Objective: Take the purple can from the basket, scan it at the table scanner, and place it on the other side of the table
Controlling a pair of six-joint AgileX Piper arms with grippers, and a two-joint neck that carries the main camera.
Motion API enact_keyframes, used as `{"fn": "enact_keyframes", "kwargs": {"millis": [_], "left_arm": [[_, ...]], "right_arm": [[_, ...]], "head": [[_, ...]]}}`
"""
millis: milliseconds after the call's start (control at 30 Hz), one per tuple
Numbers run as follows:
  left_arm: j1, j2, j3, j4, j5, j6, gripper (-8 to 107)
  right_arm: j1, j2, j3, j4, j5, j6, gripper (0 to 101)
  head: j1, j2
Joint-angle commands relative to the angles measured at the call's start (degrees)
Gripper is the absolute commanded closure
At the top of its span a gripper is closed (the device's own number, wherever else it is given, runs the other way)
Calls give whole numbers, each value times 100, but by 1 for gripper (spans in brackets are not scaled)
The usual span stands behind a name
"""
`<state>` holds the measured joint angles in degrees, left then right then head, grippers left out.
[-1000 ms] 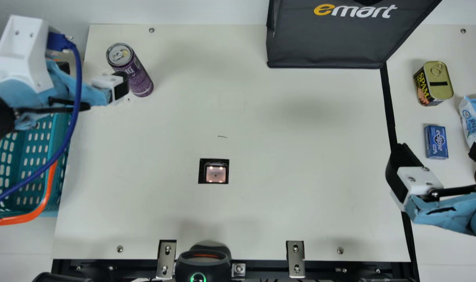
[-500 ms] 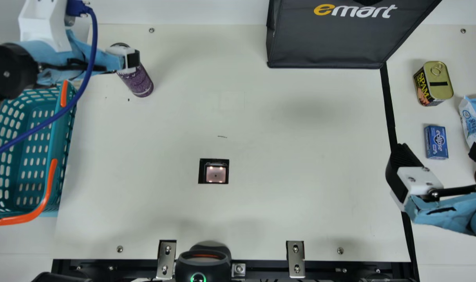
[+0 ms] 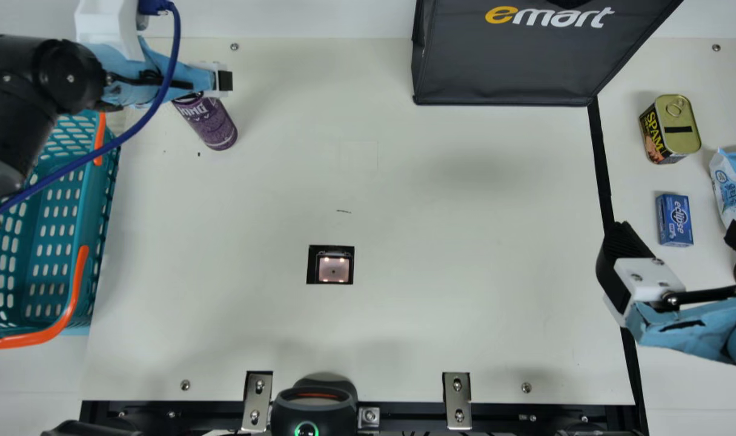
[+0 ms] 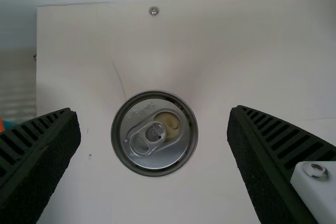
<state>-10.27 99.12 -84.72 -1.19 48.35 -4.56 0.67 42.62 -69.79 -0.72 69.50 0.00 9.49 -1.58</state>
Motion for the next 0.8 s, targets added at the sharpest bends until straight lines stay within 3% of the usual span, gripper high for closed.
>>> {"fn": "enact_keyframes", "kwargs": {"millis": [0, 367, 767], "left_arm": [[-18, 91, 2, 16, -36, -36, 9], [-78, 425, 49, 173, -196, -287, 9], [-133, 241, 238, 234, -262, -454, 89]], "right_arm": [[0, 0, 0, 0, 0, 0, 6], [0, 0, 0, 0, 0, 0, 6], [0, 0, 0, -4, 0, 0, 6]], "head": [[-157, 0], [-157, 0], [-157, 0]]}}
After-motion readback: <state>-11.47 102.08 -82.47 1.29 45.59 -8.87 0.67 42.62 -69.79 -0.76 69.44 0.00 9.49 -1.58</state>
